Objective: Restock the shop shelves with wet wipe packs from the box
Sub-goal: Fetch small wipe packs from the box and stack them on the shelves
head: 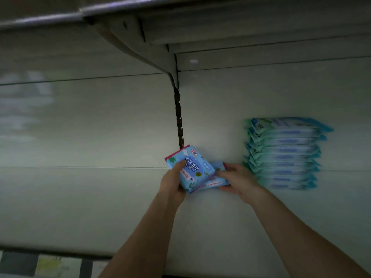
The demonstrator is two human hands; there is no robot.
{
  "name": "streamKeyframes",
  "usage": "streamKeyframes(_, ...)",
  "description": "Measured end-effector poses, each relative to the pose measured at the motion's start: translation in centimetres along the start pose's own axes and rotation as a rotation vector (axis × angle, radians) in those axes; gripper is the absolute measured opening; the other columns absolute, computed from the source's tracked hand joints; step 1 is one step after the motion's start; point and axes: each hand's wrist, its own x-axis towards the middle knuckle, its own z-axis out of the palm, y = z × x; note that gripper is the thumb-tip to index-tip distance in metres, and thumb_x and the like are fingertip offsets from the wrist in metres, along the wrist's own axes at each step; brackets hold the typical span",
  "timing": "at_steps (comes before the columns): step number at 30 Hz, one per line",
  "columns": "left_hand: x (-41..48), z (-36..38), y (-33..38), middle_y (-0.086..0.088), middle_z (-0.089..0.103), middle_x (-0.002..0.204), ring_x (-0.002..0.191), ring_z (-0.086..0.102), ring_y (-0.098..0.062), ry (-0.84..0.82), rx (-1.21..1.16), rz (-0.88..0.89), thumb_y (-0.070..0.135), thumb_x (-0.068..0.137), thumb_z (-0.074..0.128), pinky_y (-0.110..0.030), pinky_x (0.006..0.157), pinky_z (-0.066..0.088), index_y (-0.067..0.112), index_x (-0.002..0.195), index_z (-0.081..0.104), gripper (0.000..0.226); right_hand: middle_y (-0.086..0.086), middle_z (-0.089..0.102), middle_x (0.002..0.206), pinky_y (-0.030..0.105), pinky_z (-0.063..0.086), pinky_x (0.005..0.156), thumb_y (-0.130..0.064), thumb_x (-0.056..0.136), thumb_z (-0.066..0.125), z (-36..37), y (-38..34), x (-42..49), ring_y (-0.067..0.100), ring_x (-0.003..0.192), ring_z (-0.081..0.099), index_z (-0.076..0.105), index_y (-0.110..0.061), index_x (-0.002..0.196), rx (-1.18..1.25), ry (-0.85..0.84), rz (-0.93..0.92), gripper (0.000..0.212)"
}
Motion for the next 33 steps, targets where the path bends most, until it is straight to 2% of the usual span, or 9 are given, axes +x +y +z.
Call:
streamKeyframes(5, 1.1, -0.5, -0.9, -0.015, 0.070, 0.108, 0.083, 0.070, -0.026, -0.019, 0.003, 0.049, 0.020, 0.092, 0.063, -0.036, 0.055, 0.059, 0.007, 0.112, 0.064, 0.024, 0.003, 0.069, 0.094, 0.043, 0.058, 0.070, -0.012, 0.084, 0.067, 0.1, 1.8, 0.8, 0.017, 0.073, 0.063, 0.064, -0.019, 0.095, -0.266, 0.141, -0.182, 0.013)
streamKeyframes(8, 1.6, -0.4, -1.1, -0.017, 0.070, 0.111, 0.088, 0.070, -0.028, -0.025, 0.072, 0.085, 0.018, 0.090, 0.065, -0.038, 0.064, 0.061, 0.005, 0.113, 0.063, 0.026, -0.001, 0.062, 0.101, 0.037, 0.056, 0.060, -0.026, 0.083, 0.071, -0.3, 2.0, 0.6, 0.019, 0.080, 0.061, 0.056, -0.022, 0.107, -0.410, 0.153, -0.230, 0.028)
streamKeyframes(12, 1.8, -0.5, -1.1, -0.015, 0.070, 0.109, 0.086, 0.070, -0.026, -0.062, 0.108, 0.093, 0.018, 0.091, 0.064, -0.038, 0.067, 0.060, 0.006, 0.108, 0.064, 0.021, 0.002, 0.055, 0.116, 0.023, 0.049, 0.050, -0.021, 0.083, 0.069, -1.5, 1.7, 0.5, 0.014, 0.089, 0.058, 0.049, -0.024, 0.131, -0.396, -0.003, -0.194, 0.053)
streamKeyframes(16, 2.1, -0.7, -1.1, -0.016, 0.071, 0.110, 0.089, 0.070, -0.028, -0.059, 0.138, 0.108, 0.018, 0.090, 0.065, -0.040, 0.068, 0.060, 0.006, 0.112, 0.064, 0.026, 0.002, 0.064, 0.098, 0.036, 0.055, 0.072, -0.016, 0.078, 0.073, -1.4, 2.1, 0.6, 0.012, 0.075, 0.057, 0.068, -0.016, 0.111, -0.656, -0.028, -0.397, 0.033)
streamKeyframes(23, 1.9, -0.2, -0.9, -0.010, 0.074, 0.095, 0.076, 0.071, -0.023, 0.023, 0.239, 0.260, 0.018, 0.085, 0.071, -0.034, 0.065, 0.061, 0.008, 0.097, 0.066, 0.016, 0.011, 0.056, 0.106, 0.031, 0.045, 0.085, -0.029, 0.083, 0.064, -1.6, 2.1, 0.4, 0.026, 0.109, 0.052, 0.069, -0.027, 0.111, -1.099, 0.135, -0.452, 0.028)
streamKeyframes(25, 1.7, -0.1, -0.6, -0.011, 0.074, 0.098, 0.082, 0.071, -0.024, 0.003, 0.203, 0.288, 0.016, 0.086, 0.070, -0.038, 0.074, 0.060, 0.007, 0.098, 0.066, 0.015, 0.011, 0.056, 0.112, 0.033, 0.045, 0.091, -0.018, 0.091, 0.054, -1.4, 1.2, 0.1, 0.028, 0.114, 0.051, 0.069, -0.024, 0.114, -1.032, 0.231, -0.517, 0.029)
streamKeyframes(27, 1.5, 0.0, -0.4, -0.013, 0.073, 0.104, 0.087, 0.071, -0.026, -0.032, 0.165, 0.295, 0.016, 0.088, 0.068, -0.038, 0.076, 0.060, 0.006, 0.104, 0.066, 0.019, 0.007, 0.065, 0.108, 0.037, 0.050, 0.088, -0.019, 0.095, 0.048, -1.0, -0.1, -0.6, 0.026, 0.106, 0.060, 0.068, -0.018, 0.113, -0.683, 0.272, -0.502, 0.026)
streamKeyframes(31, 1.2, 0.4, -0.8, -0.017, 0.070, 0.111, 0.098, 0.068, -0.033, -0.107, 0.177, 0.300, 0.014, 0.091, 0.063, -0.043, 0.076, 0.059, 0.005, 0.118, 0.061, 0.029, 0.008, 0.070, 0.098, 0.029, 0.056, 0.060, -0.024, 0.089, 0.062, 0.5, -0.6, -1.8, 0.020, 0.076, 0.070, 0.053, -0.019, 0.121, -0.140, -0.045, -0.203, 0.033)
streamKeyframes(33, 1.0, 0.6, -0.8, -0.018, 0.070, 0.109, 0.094, 0.068, -0.033, -0.099, 0.196, 0.286, 0.022, 0.094, 0.059, -0.040, 0.070, 0.060, 0.006, 0.111, 0.062, 0.023, 0.010, 0.069, 0.101, 0.028, 0.055, 0.055, -0.018, 0.090, 0.063, 0.7, -0.6, -1.6, 0.018, 0.067, 0.069, 0.050, -0.016, 0.122, -0.007, -0.023, -0.171, 0.035)
